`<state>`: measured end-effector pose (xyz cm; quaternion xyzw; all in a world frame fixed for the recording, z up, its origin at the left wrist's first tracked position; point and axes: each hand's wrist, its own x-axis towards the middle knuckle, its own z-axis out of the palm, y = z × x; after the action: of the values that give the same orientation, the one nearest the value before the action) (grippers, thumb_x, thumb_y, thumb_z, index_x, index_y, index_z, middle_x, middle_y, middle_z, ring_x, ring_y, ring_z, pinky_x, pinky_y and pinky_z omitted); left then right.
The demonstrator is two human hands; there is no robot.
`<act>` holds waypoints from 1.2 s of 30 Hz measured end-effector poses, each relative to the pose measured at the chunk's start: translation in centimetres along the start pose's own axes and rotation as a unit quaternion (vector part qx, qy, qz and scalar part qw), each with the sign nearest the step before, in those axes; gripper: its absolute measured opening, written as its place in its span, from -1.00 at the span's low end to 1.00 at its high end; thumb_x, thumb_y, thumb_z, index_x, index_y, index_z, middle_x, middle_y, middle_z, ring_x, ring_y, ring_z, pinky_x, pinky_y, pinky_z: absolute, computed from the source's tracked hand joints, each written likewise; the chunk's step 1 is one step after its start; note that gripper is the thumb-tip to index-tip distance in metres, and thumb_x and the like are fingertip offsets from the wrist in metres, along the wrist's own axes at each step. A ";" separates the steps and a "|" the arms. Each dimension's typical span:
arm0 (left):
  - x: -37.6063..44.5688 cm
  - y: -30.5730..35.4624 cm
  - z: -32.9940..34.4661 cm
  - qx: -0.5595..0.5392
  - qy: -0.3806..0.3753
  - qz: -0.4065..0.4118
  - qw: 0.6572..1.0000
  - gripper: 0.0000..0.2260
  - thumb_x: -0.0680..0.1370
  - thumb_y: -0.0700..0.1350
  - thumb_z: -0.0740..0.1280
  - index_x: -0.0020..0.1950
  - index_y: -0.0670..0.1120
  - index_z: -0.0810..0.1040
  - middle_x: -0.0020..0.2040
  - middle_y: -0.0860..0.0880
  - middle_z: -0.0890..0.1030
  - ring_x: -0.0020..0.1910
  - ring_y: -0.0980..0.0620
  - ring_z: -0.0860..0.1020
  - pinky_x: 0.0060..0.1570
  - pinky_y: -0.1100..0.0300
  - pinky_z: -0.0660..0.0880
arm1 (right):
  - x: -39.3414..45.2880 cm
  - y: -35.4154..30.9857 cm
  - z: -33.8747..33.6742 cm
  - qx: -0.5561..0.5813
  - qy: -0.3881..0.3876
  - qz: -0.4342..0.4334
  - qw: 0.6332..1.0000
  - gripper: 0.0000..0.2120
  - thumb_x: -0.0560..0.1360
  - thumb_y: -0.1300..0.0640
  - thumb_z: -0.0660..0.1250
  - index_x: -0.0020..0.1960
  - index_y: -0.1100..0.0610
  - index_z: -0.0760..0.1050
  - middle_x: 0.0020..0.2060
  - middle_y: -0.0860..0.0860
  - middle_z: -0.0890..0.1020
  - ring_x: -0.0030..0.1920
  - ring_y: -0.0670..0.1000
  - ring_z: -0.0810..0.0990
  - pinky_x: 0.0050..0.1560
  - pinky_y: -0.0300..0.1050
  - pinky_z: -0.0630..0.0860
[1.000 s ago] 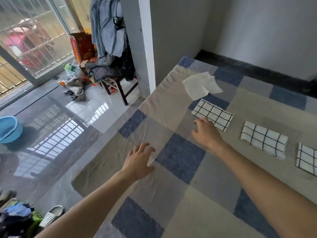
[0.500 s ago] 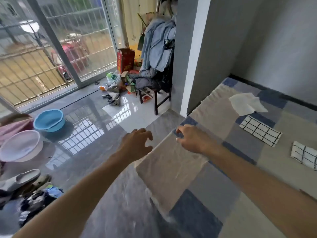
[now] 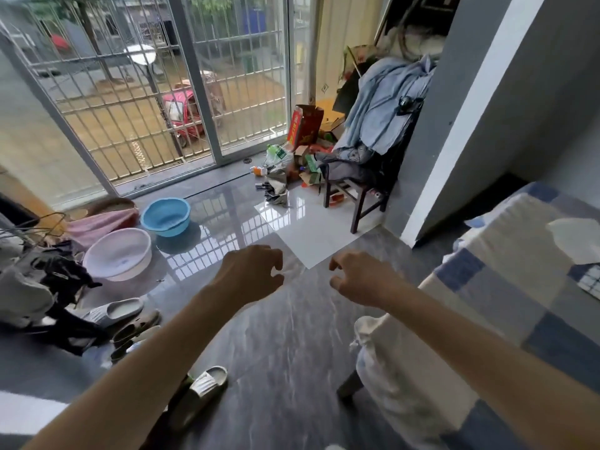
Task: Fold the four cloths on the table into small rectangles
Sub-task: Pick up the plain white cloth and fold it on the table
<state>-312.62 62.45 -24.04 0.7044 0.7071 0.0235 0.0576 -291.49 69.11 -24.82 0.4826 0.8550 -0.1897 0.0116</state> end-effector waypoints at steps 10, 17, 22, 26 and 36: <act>8.1 -6.7 -0.7 0.004 -0.014 -0.005 1.000 -0.76 0.54 0.16 0.27 0.15 0.10 0.52 0.07 0.11 0.56 0.07 0.06 0.54 -0.17 0.16 0.37 | 11.1 -1.6 -1.8 0.006 0.015 -0.001 1.000 -0.67 0.51 -0.08 0.26 0.22 -0.01 0.48 0.21 -0.01 0.53 0.18 0.04 0.51 0.14 0.02 0.49; 22.7 -7.6 -4.6 0.033 -0.010 0.056 0.998 -0.76 0.53 0.15 0.29 0.16 0.13 0.50 0.10 0.12 0.54 0.08 0.06 0.54 -0.16 0.16 0.37 | 21.2 2.7 -6.8 0.049 0.041 0.045 0.997 -0.69 0.52 -0.08 0.26 0.23 -0.03 0.47 0.17 -0.05 0.52 0.13 0.02 0.52 0.08 -0.03 0.48; 32.7 -6.1 -6.8 0.036 0.011 0.105 0.994 -0.74 0.54 0.14 0.30 0.20 0.12 0.50 0.16 0.12 0.55 0.13 0.06 0.54 -0.19 0.17 0.35 | 27.3 7.3 -11.5 0.093 0.067 0.090 0.989 -0.70 0.50 -0.06 0.29 0.21 -0.03 0.49 0.10 -0.04 0.56 0.05 0.01 0.56 0.10 -0.03 0.52; 38.9 -4.3 -6.8 0.039 -0.007 0.139 0.990 -0.74 0.54 0.14 0.29 0.20 0.12 0.50 0.17 0.11 0.56 0.14 0.05 0.53 -0.12 0.15 0.43 | 30.0 10.7 -14.0 0.104 0.084 0.118 0.984 -0.74 0.48 -0.04 0.30 0.15 -0.05 0.52 0.11 -0.04 0.57 0.04 0.01 0.56 0.07 -0.03 0.52; 53.8 1.4 -5.3 0.018 -0.021 0.263 0.964 -0.80 0.51 0.11 0.32 0.12 0.13 0.53 0.10 0.13 0.57 0.08 0.05 0.54 -0.13 0.12 0.49 | 34.2 19.8 -16.9 0.149 0.127 0.218 0.956 -0.77 0.47 -0.03 0.30 0.11 -0.08 0.51 0.08 -0.08 0.58 0.01 -0.02 0.56 0.07 0.04 0.55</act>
<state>-311.92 116.44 -21.27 0.8670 0.4955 0.0105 0.0519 -290.57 111.97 -22.29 0.6736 0.6856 -0.2444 -0.1281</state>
